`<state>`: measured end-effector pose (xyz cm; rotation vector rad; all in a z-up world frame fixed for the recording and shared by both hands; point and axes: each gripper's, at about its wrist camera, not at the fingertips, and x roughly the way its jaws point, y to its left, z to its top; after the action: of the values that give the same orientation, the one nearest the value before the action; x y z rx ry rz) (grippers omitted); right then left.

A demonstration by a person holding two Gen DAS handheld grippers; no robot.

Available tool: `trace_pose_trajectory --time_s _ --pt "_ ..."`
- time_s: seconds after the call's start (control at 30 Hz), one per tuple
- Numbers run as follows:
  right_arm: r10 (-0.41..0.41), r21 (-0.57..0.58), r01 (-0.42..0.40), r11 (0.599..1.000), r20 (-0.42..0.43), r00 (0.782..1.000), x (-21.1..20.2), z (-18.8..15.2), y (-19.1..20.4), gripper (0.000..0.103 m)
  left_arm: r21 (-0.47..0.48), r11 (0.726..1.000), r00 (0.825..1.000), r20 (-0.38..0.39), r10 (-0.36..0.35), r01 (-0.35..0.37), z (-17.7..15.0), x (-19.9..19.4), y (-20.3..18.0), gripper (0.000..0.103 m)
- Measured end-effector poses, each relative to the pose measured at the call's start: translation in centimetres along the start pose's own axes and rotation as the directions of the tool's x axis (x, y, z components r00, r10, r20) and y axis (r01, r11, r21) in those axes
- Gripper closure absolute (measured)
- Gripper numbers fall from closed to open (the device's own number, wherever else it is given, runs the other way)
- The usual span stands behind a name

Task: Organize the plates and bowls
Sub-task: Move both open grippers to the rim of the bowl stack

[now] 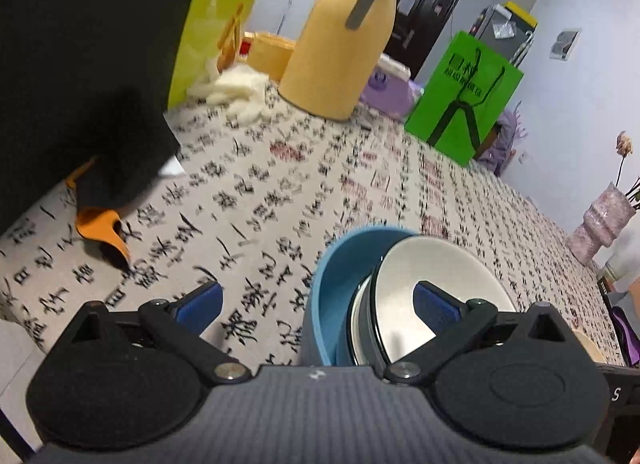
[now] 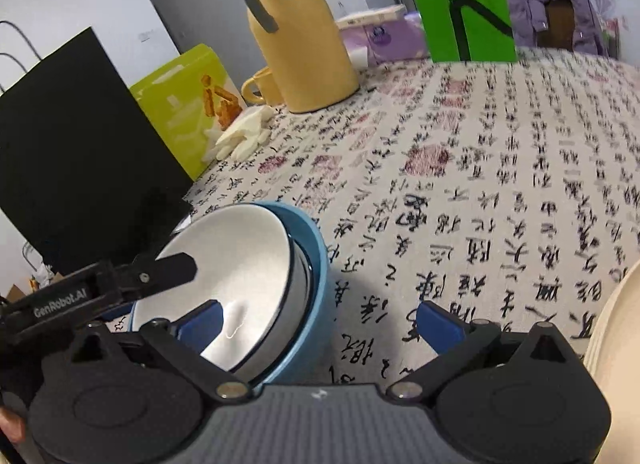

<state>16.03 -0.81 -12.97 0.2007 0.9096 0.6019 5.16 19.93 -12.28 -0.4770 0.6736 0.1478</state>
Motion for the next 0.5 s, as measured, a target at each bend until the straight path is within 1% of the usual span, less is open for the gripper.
trace_pose_trajectory --time_s 0.13,0.3,0.37,0.5 --pt "0.034 0.015 -0.034 0.999 -0.03 0.999 0.7 -0.2 0.0 0.008 -0.021 1.0 0.998 -0.059 -0.016 0.015 -0.2 0.9 0.0 0.0" --pt "0.064 0.017 -0.063 0.998 -0.048 0.997 1.2 -0.2 0.3 0.013 -0.057 0.998 0.992 -0.127 -0.028 0.021 -0.3 2.2 0.3 0.0" --pt "0.074 0.03 -0.072 0.997 -0.053 0.996 1.5 -0.1 0.2 0.014 -0.064 0.998 0.991 -0.129 -0.029 0.021 -0.3 2.3 0.4 0.0" --pt "0.093 0.06 -0.089 0.994 -0.069 0.993 2.3 0.1 0.0 0.022 -0.059 0.998 0.991 -0.135 -0.026 0.018 -0.2 2.5 0.3 0.0"
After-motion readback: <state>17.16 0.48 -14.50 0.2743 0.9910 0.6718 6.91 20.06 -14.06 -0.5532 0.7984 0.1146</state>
